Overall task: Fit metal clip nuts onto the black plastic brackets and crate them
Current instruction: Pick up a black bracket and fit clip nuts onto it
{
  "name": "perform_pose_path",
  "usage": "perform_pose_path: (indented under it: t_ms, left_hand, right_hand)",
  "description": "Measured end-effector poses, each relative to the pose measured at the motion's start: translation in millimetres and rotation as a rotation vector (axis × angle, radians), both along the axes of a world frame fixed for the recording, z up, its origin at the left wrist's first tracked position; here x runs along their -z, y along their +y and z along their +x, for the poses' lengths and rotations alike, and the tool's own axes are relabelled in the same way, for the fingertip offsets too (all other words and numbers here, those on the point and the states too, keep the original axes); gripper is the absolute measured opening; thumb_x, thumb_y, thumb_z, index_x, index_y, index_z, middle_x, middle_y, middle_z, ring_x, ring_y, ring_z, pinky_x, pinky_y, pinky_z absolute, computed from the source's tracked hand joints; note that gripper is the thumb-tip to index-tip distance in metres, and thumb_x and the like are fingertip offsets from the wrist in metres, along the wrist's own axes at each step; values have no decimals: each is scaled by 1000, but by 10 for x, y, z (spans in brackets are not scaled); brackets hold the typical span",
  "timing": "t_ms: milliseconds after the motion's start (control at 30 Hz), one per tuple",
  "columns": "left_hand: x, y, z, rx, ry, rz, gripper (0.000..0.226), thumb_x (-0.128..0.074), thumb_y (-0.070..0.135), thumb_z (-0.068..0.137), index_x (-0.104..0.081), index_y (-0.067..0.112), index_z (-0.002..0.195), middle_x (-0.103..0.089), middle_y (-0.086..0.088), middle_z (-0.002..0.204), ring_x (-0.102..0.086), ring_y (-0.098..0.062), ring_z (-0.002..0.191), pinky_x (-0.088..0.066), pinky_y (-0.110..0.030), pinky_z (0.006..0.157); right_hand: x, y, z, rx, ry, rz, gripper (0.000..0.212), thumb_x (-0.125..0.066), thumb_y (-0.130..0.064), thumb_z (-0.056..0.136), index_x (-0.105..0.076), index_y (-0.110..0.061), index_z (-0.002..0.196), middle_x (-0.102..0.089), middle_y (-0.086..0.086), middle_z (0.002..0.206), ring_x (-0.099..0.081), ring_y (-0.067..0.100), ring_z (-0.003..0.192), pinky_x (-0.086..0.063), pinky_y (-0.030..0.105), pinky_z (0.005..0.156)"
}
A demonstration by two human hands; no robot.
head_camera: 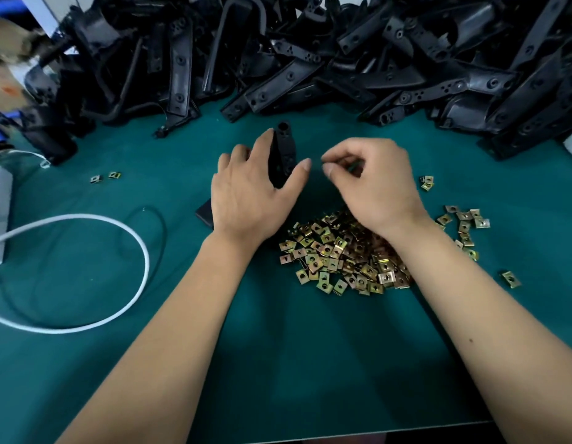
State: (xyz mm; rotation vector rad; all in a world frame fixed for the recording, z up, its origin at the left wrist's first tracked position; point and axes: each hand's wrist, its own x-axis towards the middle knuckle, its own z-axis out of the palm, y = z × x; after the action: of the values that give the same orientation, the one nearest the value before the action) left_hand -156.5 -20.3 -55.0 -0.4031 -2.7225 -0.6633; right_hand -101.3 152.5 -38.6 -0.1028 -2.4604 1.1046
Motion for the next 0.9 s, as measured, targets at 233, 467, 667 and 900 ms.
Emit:
perform_pose_path:
  t_ms: [233, 467, 667, 900]
  left_hand:
    - [-82, 77, 28, 195, 26, 8, 103, -43, 91, 76, -38, 26, 156, -58, -8, 127, -51, -31, 119, -42, -41, 99]
    - [-95, 71, 40, 222, 62, 31, 102, -51, 89, 75, -40, 28, 156, -57, -6, 123, -51, -28, 112, -43, -39, 95]
    - [-92, 71, 42, 238, 73, 57, 100, -55, 85, 76, -41, 28, 157, -58, -7, 123, -50, -26, 112, -41, -35, 95]
    - [-68, 77, 40, 246, 101, 82, 98, -55, 86, 77, -42, 29, 156, -58, -5, 122, -50, -24, 112, -37, -29, 92]
  right_hand:
    - [10, 31, 84, 54, 5, -450, 6, -75, -17, 91, -77, -22, 89, -77, -4, 82, -75, 14, 69, -56, 24, 51]
    - [-26, -70, 115, 39, 42, -684, 2, -76, -12, 91, -78, -12, 92, -79, 0, 80, -74, 4, 75, -48, 8, 57]
    - [-39, -80, 118, 50, 44, -730, 2, -78, -10, 90, -77, -9, 91, -79, 1, 79, -74, 6, 70, -48, 9, 57]
    - [-19, -77, 114, 71, 46, -697, 5, -81, -14, 86, -77, -13, 89, -79, -2, 78, -74, 5, 71, -49, 9, 58]
